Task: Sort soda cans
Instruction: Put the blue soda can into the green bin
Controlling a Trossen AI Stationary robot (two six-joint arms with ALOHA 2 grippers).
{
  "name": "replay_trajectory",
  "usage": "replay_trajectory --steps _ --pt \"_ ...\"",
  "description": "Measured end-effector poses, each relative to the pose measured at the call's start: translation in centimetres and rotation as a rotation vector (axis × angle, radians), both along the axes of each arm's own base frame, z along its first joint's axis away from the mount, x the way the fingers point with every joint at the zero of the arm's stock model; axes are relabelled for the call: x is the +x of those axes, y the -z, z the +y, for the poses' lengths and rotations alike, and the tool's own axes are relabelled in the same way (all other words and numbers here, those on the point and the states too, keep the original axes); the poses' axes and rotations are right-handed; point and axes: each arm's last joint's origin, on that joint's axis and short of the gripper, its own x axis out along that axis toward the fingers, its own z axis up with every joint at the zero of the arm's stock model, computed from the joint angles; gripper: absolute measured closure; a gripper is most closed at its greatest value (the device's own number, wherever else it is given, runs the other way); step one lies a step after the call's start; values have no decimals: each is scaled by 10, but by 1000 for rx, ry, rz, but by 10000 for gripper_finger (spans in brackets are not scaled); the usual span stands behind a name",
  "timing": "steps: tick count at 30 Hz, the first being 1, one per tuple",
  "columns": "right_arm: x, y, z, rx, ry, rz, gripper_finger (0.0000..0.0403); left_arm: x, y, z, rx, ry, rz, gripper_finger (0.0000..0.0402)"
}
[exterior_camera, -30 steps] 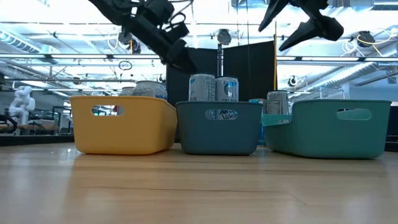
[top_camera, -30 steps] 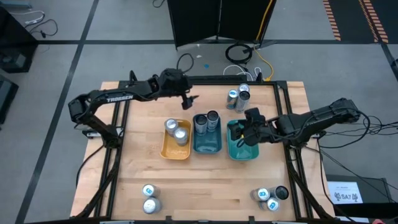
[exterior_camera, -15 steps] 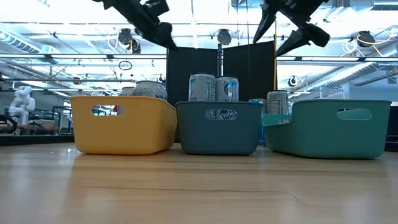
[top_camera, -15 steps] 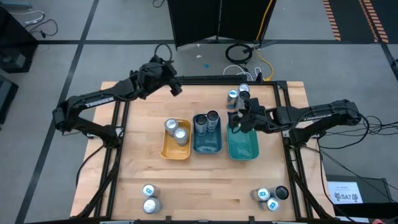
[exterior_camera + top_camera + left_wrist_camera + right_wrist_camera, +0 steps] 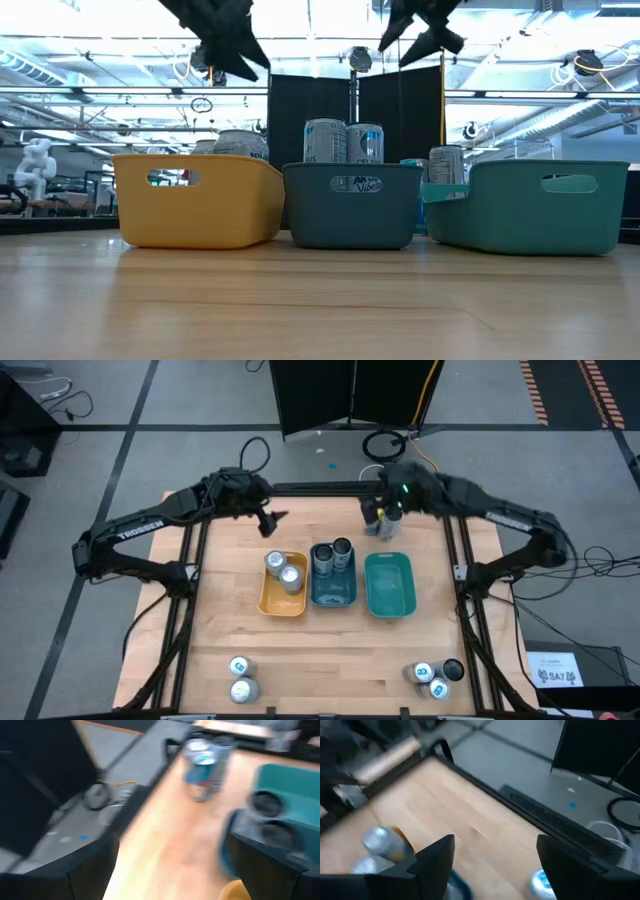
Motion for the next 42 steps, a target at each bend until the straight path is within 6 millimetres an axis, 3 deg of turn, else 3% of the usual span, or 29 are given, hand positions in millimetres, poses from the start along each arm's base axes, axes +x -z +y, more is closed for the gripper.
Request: replay_trajectory --steps 4,10,14,19,22,26,35,42 --pt "17 0 -34 47 -110 223 149 4 0 -8 -66 58 -30 23" --pt "48 18 -70 72 -281 566 160 9 0 -20 -69 112 -29 23" --pt "61 31 -85 109 -311 663 160 11 1 -30 -73 152 -20 23" --pt "62 58 -101 231 -335 772 160 10 8 -41 -110 189 66 23" --pt "62 76 -116 343 -341 778 161 9 12 -48 -170 179 94 23" --pt "62 85 -132 329 -331 770 160 10 12 -56 -203 186 95 23" --pt "60 100 -140 348 -351 797 160 12 12 -67 -201 230 98 23" --pt "55 134 -138 420 -379 872 160 12 12 -67 -199 231 92 23"
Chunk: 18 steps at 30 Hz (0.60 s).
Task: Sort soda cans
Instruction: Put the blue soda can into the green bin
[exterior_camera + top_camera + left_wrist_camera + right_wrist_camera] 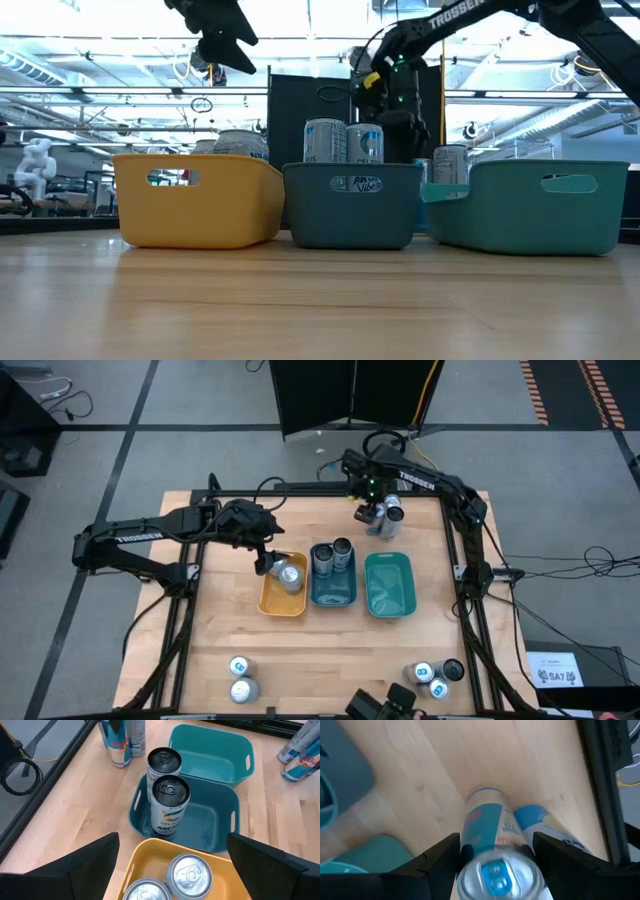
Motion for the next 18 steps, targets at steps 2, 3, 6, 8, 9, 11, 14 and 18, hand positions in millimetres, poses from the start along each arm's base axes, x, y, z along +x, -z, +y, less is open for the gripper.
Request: replay_trajectory --steps 2,3,6,8,9,11,14,18 --pt "-1 8 1 9 0 18 160 0 0 0 0 0 0 23" --pt "-2 11 1 14 0 26 160 0 0 0 0 0 0 23" --pt "-5 19 4 34 5 59 160 0 0 0 0 -1 0 23" --pt "-6 21 4 37 19 71 160 0 0 0 0 -1 0 23" --pt "-6 21 4 38 27 73 160 0 0 0 0 -1 0 23" --pt "-7 21 5 40 32 76 160 0 0 0 1 -1 -1 23" --pt "-7 21 5 39 33 76 160 0 0 0 1 -2 -1 23" --pt "-5 21 3 26 27 55 160 0 0 0 1 -2 -1 23"
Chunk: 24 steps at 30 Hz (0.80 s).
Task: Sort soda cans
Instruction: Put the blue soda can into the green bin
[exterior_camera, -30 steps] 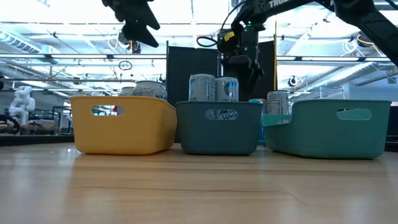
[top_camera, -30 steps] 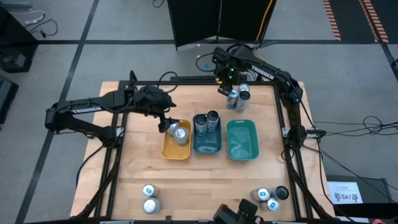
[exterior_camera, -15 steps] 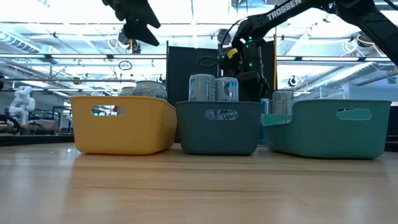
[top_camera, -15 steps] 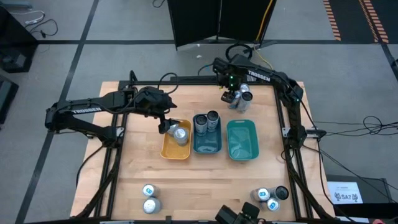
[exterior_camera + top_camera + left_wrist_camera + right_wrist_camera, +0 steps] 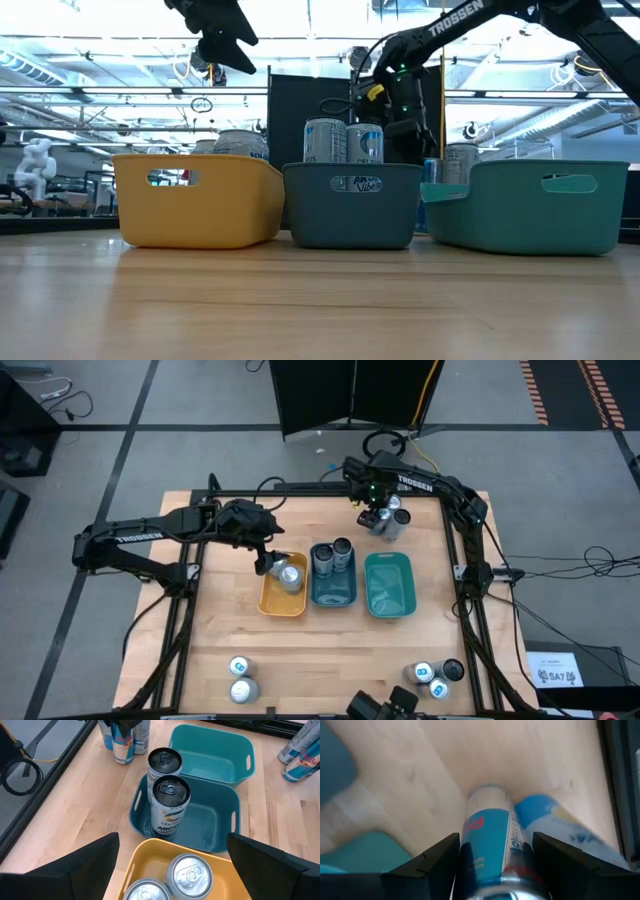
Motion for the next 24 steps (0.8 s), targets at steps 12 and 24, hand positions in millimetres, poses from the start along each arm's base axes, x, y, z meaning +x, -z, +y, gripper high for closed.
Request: replay_trajectory --steps 12,24 --pt "9 -7 -6 -60 -23 -91 160 0 0 0 1 0 2 23" --pt "10 -7 -7 -69 18 -110 121 0 1 0 27 23 10 23"
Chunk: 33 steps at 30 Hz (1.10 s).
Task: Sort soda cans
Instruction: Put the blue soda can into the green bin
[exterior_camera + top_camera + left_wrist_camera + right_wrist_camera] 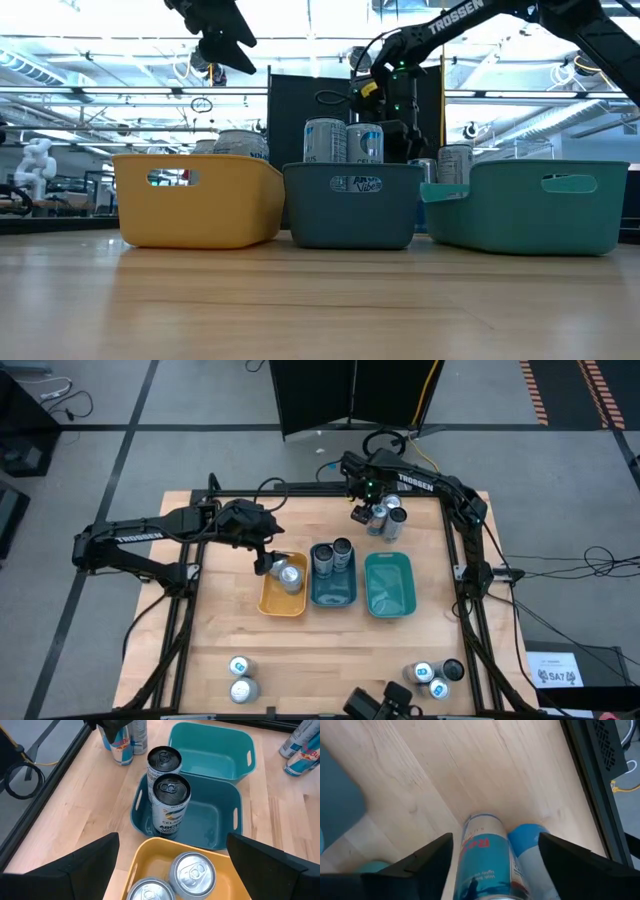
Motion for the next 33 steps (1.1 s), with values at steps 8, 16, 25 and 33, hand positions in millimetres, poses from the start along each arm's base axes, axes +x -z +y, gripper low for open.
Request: replay_trajectory --steps 8,16,25,33 --pt "-6 0 4 40 84 62 49 0 0 0 1 1 0 23" --pt "-12 -1 10 88 62 131 44 0 0 0 -4 -3 -1 23" --pt "-13 -1 11 97 57 140 57 0 0 0 -4 -4 -1 23" --pt "-13 -1 16 110 50 165 155 0 0 0 -1 0 3 23"
